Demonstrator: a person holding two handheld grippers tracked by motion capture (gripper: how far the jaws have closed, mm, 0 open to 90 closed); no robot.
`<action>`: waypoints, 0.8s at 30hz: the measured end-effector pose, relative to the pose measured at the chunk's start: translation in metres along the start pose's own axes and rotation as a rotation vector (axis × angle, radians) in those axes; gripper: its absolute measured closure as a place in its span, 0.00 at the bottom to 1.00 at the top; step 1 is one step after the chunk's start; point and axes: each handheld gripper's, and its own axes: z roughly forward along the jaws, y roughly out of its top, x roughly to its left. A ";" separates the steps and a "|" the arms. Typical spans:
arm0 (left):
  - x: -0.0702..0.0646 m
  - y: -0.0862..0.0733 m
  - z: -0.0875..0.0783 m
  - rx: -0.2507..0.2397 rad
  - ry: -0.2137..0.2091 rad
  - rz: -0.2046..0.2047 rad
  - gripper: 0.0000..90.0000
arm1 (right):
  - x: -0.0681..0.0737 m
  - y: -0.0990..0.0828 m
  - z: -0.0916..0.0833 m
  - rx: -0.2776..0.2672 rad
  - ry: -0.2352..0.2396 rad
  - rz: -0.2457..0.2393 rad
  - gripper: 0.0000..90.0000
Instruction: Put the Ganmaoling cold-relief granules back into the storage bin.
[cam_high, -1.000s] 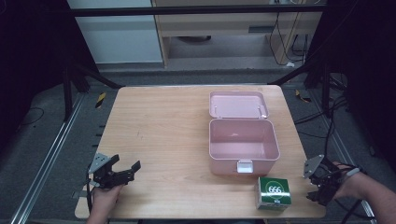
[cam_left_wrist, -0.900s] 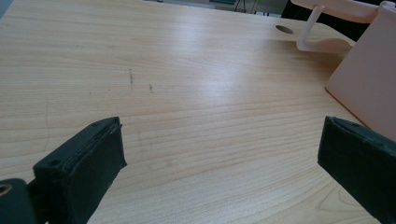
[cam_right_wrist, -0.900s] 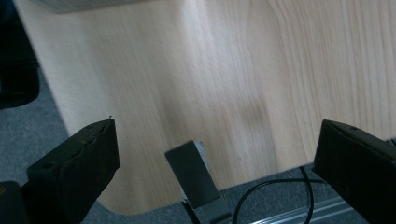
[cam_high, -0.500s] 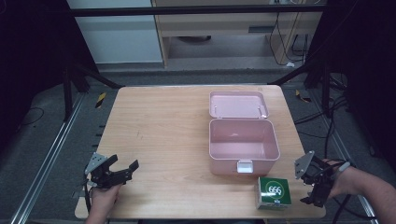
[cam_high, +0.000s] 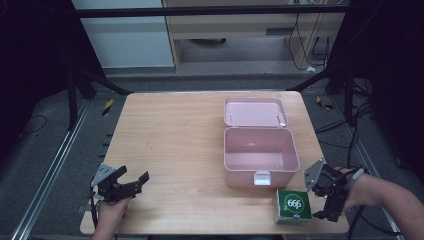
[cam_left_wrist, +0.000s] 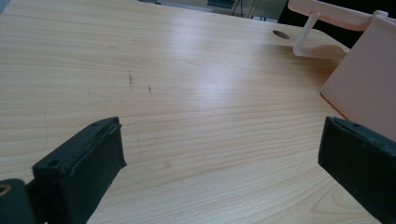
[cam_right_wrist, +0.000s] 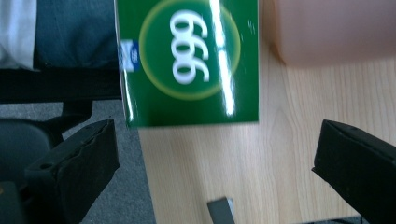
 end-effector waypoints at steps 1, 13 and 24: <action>0.000 0.000 0.000 0.000 -0.001 -0.003 0.00 | 0.000 0.003 0.001 0.004 0.005 0.002 0.00; 0.001 0.000 -0.001 -0.001 -0.001 -0.006 0.00 | 0.008 0.034 0.011 0.000 0.044 0.004 0.00; 0.001 0.000 -0.001 -0.001 0.000 -0.009 0.00 | 0.009 0.040 0.029 0.045 0.046 0.018 0.00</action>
